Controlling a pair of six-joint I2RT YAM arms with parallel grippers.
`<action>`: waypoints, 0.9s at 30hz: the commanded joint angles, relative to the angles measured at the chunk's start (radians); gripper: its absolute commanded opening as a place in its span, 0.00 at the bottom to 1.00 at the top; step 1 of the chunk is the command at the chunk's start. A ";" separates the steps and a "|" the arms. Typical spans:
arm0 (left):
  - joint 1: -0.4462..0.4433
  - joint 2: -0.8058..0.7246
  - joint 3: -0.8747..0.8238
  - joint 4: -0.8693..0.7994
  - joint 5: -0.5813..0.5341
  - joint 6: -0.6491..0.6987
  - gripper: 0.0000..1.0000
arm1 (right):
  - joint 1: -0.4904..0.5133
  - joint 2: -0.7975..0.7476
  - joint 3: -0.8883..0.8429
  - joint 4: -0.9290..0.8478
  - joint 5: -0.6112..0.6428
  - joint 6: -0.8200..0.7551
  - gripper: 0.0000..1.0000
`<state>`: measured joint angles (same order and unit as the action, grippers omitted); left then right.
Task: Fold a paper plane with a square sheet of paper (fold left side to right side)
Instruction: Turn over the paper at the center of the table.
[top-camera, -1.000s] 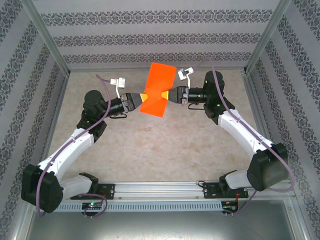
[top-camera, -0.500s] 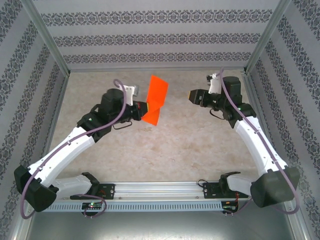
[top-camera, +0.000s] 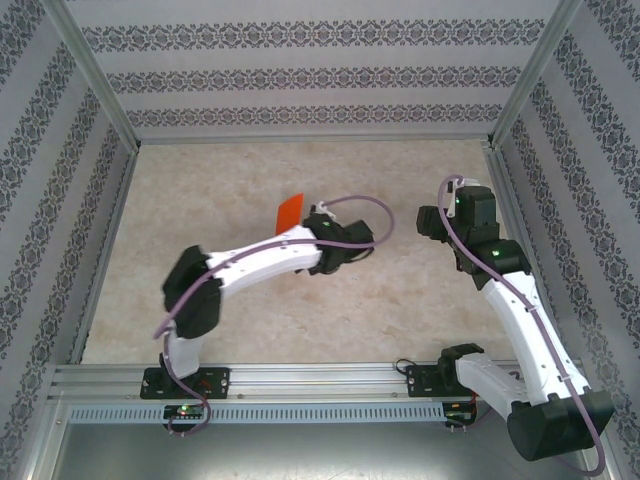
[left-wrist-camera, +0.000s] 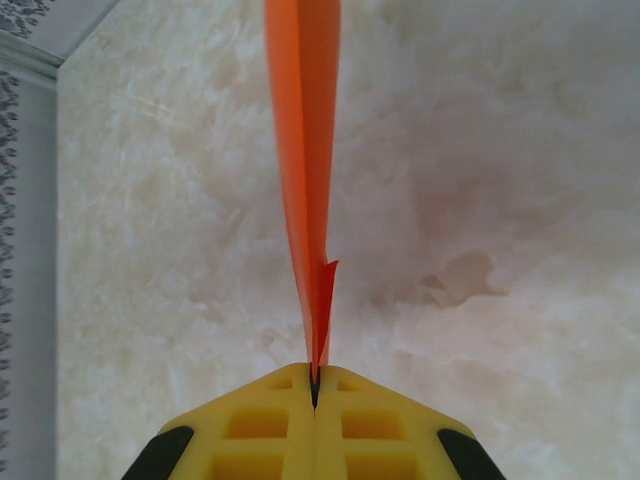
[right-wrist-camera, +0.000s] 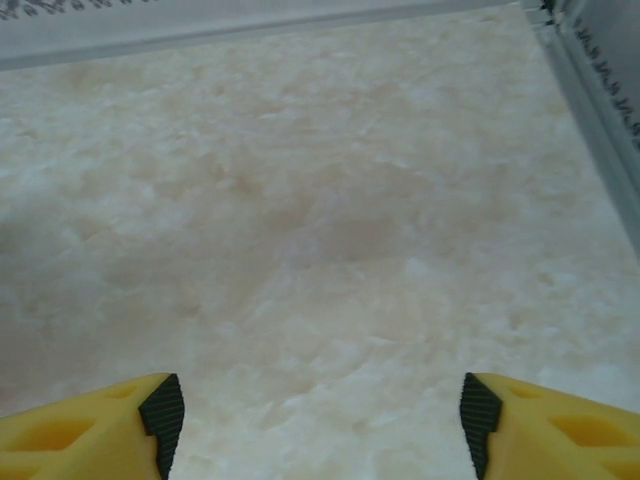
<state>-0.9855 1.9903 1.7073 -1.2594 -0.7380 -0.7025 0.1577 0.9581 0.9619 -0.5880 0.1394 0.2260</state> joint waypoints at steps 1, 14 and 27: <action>-0.016 0.078 0.071 -0.164 -0.029 -0.076 0.00 | -0.016 -0.034 -0.003 -0.030 0.082 -0.032 0.79; -0.003 0.352 0.175 -0.021 0.290 0.004 0.04 | -0.043 -0.101 -0.011 -0.068 0.096 -0.049 0.85; 0.040 0.212 0.113 0.236 0.578 0.101 0.51 | -0.047 -0.046 -0.029 -0.035 -0.062 0.002 0.86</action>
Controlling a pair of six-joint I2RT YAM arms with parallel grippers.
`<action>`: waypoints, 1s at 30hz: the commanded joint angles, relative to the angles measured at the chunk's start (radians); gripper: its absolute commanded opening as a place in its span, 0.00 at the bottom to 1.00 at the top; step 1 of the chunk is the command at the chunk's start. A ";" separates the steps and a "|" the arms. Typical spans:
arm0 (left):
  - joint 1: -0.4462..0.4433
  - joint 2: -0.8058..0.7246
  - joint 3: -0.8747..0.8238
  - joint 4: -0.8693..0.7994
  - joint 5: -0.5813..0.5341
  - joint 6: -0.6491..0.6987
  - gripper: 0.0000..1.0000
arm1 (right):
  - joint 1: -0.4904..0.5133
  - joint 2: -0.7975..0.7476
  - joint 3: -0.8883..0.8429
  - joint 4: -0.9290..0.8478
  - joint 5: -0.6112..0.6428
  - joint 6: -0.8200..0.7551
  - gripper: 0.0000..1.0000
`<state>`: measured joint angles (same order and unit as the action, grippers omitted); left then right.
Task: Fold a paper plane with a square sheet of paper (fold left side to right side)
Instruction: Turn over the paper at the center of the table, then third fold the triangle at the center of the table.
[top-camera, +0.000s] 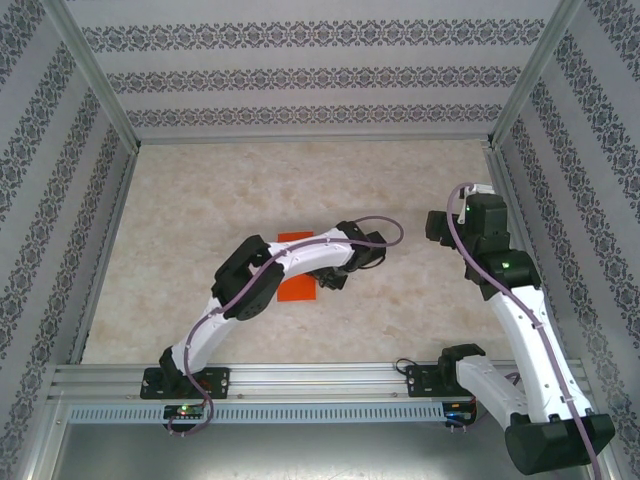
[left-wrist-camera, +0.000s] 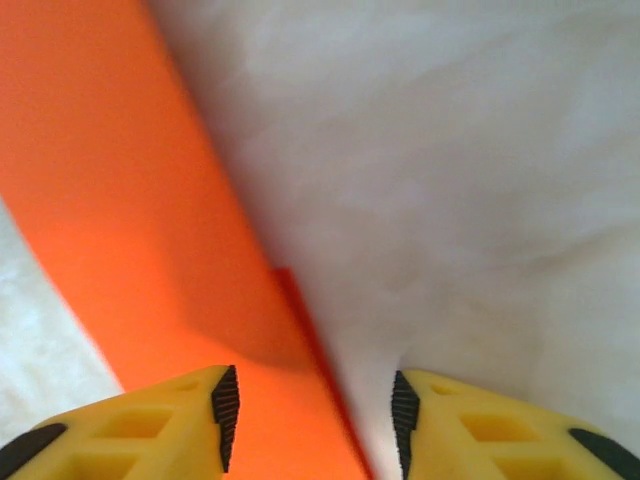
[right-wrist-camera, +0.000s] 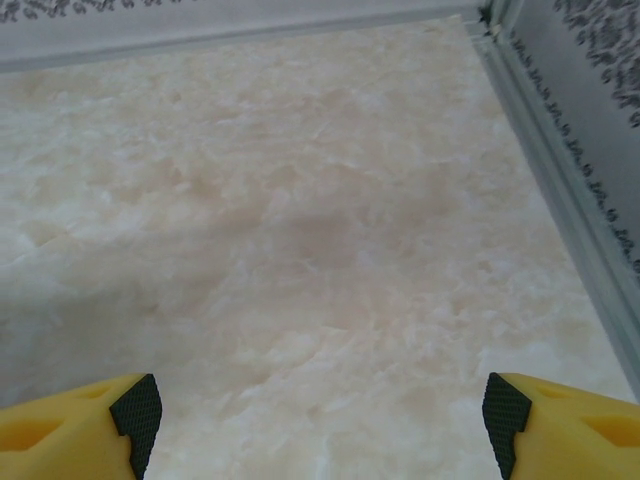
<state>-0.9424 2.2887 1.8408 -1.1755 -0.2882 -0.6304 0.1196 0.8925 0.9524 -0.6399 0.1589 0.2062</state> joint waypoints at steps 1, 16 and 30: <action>0.000 -0.122 -0.042 0.191 0.158 0.037 0.54 | -0.009 0.027 -0.024 0.035 -0.123 0.027 0.85; 0.297 -0.770 -0.713 0.722 0.420 -0.007 0.82 | 0.107 0.258 -0.071 0.292 -0.520 0.215 0.71; 0.635 -1.115 -1.266 1.142 0.659 -0.218 0.91 | 0.430 0.838 0.165 0.466 -0.659 0.346 0.41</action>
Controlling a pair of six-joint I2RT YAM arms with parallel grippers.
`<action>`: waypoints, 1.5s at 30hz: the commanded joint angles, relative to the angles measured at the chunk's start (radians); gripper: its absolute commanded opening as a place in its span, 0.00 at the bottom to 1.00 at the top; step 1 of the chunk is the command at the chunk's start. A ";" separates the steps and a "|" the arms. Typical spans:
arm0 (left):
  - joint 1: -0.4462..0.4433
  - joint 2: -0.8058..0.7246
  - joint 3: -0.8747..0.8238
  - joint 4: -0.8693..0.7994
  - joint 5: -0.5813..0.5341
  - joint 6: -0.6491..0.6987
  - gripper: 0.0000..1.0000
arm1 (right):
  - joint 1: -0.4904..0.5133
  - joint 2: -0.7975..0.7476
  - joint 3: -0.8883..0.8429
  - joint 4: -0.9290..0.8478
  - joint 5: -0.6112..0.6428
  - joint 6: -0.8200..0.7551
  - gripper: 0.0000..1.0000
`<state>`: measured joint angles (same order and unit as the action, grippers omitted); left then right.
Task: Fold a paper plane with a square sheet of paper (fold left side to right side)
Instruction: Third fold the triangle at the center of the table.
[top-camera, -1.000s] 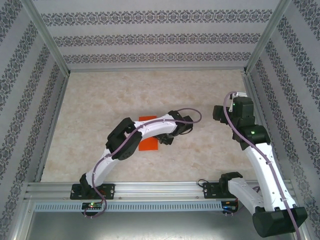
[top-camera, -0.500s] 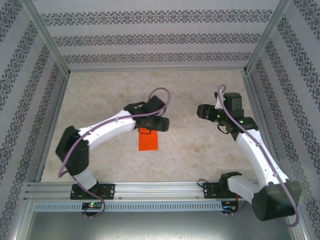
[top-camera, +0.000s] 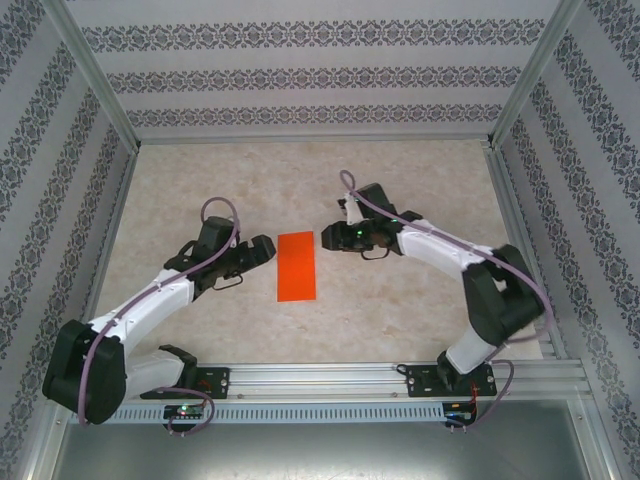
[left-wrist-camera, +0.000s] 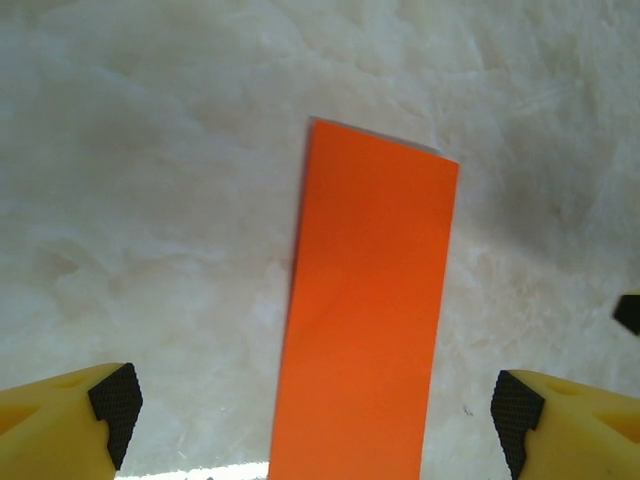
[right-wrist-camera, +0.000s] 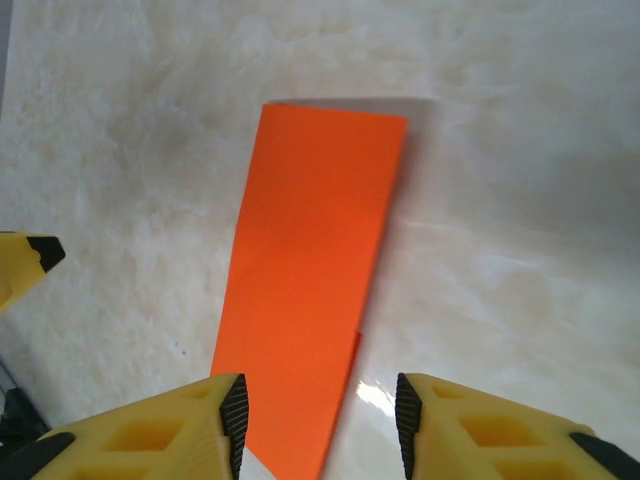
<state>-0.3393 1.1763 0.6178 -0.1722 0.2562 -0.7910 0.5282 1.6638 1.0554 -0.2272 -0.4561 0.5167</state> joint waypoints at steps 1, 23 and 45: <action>0.038 0.010 -0.052 0.148 0.135 -0.059 0.89 | 0.028 0.106 0.088 0.053 -0.046 0.040 0.39; 0.037 0.302 -0.006 0.270 0.326 -0.073 0.71 | 0.019 0.442 0.323 -0.070 0.032 -0.035 0.29; -0.015 0.443 0.073 0.266 0.374 -0.070 0.57 | 0.013 0.447 0.311 -0.055 0.013 -0.066 0.27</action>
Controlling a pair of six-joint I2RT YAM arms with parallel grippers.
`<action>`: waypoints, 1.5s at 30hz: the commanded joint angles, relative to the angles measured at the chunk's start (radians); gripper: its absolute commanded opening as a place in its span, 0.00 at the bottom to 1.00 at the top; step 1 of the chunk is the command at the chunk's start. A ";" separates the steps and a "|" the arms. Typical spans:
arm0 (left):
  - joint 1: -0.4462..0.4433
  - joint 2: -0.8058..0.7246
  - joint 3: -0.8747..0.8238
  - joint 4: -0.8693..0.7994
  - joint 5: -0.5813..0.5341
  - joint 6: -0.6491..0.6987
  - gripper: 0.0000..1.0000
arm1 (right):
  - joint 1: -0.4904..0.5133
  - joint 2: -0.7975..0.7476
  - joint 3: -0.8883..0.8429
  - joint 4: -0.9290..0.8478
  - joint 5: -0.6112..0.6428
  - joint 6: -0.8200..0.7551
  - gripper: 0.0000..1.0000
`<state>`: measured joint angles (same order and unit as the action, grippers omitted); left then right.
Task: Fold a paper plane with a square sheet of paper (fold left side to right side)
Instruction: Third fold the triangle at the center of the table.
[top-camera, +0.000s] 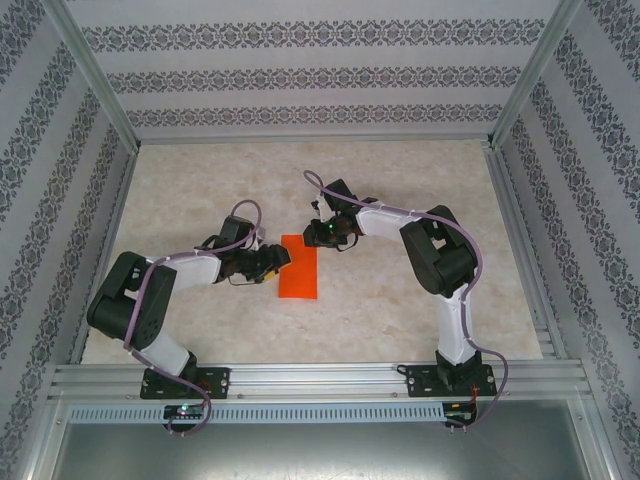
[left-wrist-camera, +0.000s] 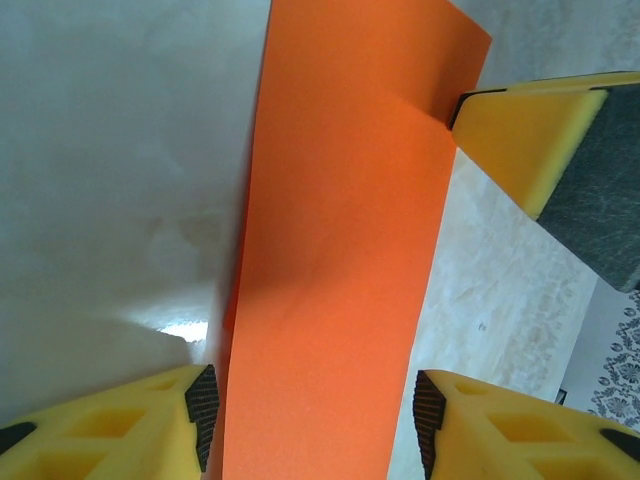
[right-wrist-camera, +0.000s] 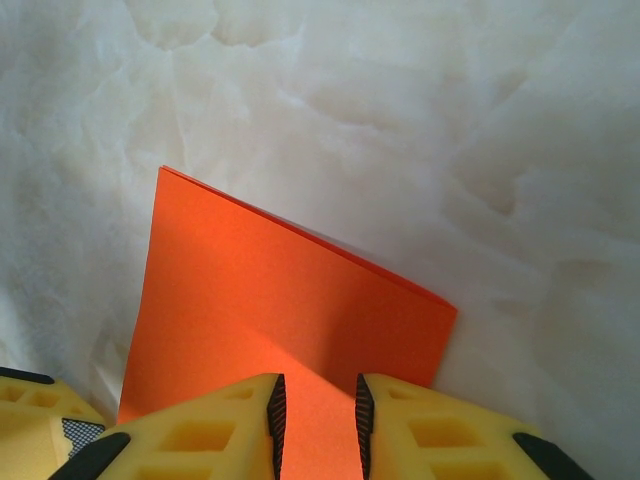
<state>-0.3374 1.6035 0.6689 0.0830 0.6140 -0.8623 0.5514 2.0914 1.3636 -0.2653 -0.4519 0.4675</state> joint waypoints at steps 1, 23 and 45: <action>-0.017 0.020 0.024 0.009 0.016 0.002 0.57 | -0.010 0.019 0.003 -0.017 0.008 -0.017 0.27; -0.029 0.004 0.018 0.001 0.018 -0.012 0.12 | -0.025 0.010 0.001 0.001 0.004 -0.041 0.29; -0.059 0.011 0.071 -0.025 0.034 -0.167 0.00 | 0.287 -0.820 -0.642 0.092 0.366 -0.342 0.56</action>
<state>-0.3851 1.6180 0.7216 0.0765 0.6327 -0.9932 0.7517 1.3418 0.7860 -0.1658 -0.2081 0.2134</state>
